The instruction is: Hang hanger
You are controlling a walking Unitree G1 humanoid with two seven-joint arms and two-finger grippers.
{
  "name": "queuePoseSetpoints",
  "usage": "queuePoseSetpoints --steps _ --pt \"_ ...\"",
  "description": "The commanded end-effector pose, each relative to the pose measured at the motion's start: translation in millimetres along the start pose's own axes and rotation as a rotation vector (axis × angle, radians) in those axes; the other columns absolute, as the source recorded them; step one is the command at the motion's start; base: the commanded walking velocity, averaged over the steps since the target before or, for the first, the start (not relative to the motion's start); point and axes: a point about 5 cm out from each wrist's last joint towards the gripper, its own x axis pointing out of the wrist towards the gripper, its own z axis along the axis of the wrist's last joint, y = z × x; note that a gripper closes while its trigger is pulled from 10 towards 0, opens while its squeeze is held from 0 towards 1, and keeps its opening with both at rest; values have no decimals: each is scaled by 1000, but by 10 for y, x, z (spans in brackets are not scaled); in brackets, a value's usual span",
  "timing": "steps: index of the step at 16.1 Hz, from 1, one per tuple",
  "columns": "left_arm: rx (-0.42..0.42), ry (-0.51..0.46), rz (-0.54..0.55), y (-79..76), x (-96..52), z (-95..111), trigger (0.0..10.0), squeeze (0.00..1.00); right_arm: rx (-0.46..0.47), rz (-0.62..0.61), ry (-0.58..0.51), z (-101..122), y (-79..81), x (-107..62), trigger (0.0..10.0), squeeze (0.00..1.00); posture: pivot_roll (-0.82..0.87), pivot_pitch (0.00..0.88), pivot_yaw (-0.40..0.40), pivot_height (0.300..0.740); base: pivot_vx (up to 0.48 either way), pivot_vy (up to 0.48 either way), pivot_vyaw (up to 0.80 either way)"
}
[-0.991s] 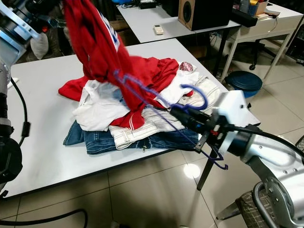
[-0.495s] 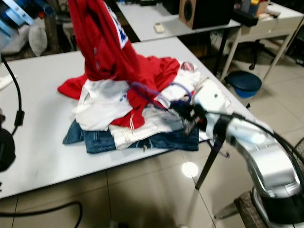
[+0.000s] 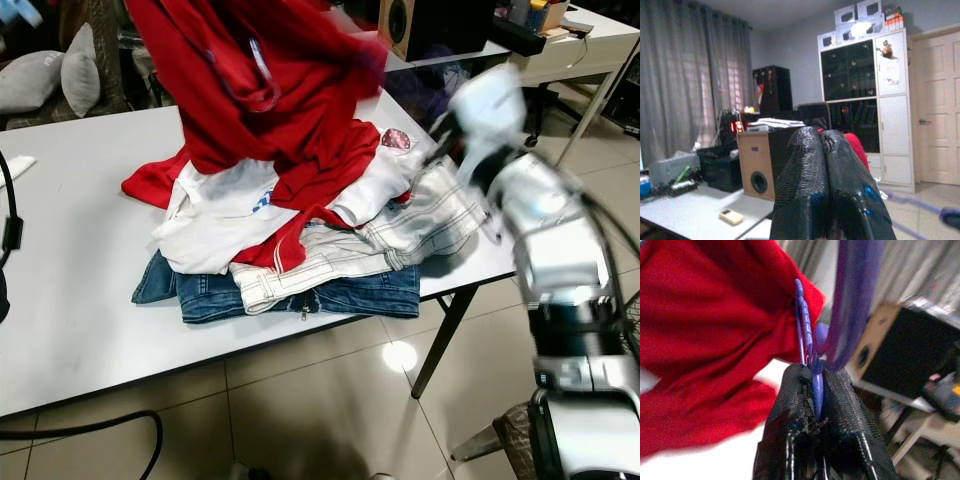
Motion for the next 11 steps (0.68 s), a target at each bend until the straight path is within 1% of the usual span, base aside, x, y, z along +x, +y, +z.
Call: queuePoseSetpoints --steps 1,2,4,5,6,7,8,9,10,11 --pt "32 -14 -4 -13 7 74 0 0 17 -12 -33 31 -31 -41 10000 0 -74 0 74 740 0 0 0" --pt "44 36 -56 -107 23 -66 0 0 7 53 -11 -52 73 -125 10000 0 -76 0 75 740 0 0 0" --pt "29 115 -103 -268 67 -367 0 0 7 180 19 -197 277 -285 10000 0 -77 0 77 740 0 0 0" --pt "17 148 -131 -361 77 -499 0 0 21 216 23 -213 346 -372 10000 0 -79 0 79 740 0 0 0" --pt "-4 196 -164 -482 75 -684 0 0 46 259 19 -206 445 -499 10000 0 -87 0 86 740 0 0 0" --pt "-26 241 -151 -536 59 -830 0 0 71 278 12 -174 504 -608 10000 0 -90 0 89 740 0 0 0" --pt "-33 278 -129 -553 47 -925 0 0 90 286 8 -151 531 -679 10000 0 -90 0 89 740 0 0 0" --pt "-27 342 -63 -545 33 -1064 0 0 120 300 -6 -85 574 -793 10000 0 -93 0 93 740 0 0 0" --pt "-44 360 -34 -544 40 -1110 0 0 152 327 -31 -14 613 -878 10000 0 -97 0 96 740 0 0 0" --pt "-53 360 -25 -542 51 -1113 0 0 174 353 -46 31 641 -927 10000 0 -99 0 100 740 0 0 0"
